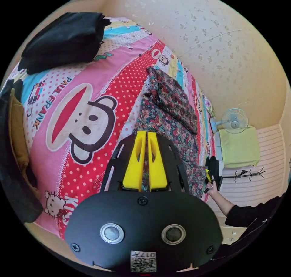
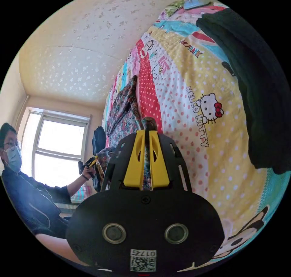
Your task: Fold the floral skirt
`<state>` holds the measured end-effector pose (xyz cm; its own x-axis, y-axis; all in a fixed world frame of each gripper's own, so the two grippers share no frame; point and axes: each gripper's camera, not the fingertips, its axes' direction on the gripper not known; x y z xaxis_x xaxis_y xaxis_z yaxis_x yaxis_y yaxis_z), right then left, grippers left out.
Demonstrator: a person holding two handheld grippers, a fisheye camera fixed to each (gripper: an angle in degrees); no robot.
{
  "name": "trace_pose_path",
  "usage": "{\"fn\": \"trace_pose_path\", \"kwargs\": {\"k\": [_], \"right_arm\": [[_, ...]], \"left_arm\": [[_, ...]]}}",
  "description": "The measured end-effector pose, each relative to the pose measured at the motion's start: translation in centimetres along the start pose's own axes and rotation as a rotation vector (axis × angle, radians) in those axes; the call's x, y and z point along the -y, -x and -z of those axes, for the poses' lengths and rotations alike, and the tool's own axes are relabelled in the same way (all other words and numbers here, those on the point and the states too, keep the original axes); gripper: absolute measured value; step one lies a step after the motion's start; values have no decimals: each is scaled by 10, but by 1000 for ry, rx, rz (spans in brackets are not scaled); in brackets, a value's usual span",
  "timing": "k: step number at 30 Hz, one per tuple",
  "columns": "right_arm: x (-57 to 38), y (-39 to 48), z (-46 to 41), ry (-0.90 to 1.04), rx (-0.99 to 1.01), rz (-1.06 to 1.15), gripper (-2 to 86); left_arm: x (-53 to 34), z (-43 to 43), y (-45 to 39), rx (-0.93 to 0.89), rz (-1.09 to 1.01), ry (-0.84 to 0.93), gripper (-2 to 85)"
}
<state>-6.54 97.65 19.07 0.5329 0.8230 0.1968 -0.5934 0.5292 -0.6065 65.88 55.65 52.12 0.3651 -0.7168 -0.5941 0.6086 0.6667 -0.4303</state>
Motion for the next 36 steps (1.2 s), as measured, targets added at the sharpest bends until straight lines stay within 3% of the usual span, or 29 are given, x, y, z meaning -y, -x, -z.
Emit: {"fn": "trace_pose_path", "kwargs": {"k": [4,9,13,15,17,20,23,25,27,32,36], "right_arm": [[-14,83,44,-7,72,178,30],[-22,175,108,-189,103,340,26],[55,197,114,-341,274,338,27],[105,201,89,-332,349,346,29],[175,206,38,-278,286,322,32],[248,182,-33,-251,136,267,42],[275,117,-77,-277,143,116,67],[260,80,-84,-343,128,79,78],[240,41,-94,-283,125,90,84],[117,-23,-113,200,135,170,98],[46,-11,-90,319,75,228,109]], "left_arm": [[-21,73,-49,9,-168,-30,-4],[-58,223,-94,27,-214,-347,-5],[-6,254,-103,-70,-236,-462,-6],[65,235,-109,-137,-289,-467,-5],[127,200,-112,-120,-303,-423,-2],[227,110,-87,-95,-236,-355,12],[281,26,-14,-147,-68,-322,81],[276,-3,31,-176,-12,-354,99],[243,-36,69,-169,-62,-306,99],[108,-81,88,-202,-245,27,99],[12,-84,64,-223,-331,178,112]]}}
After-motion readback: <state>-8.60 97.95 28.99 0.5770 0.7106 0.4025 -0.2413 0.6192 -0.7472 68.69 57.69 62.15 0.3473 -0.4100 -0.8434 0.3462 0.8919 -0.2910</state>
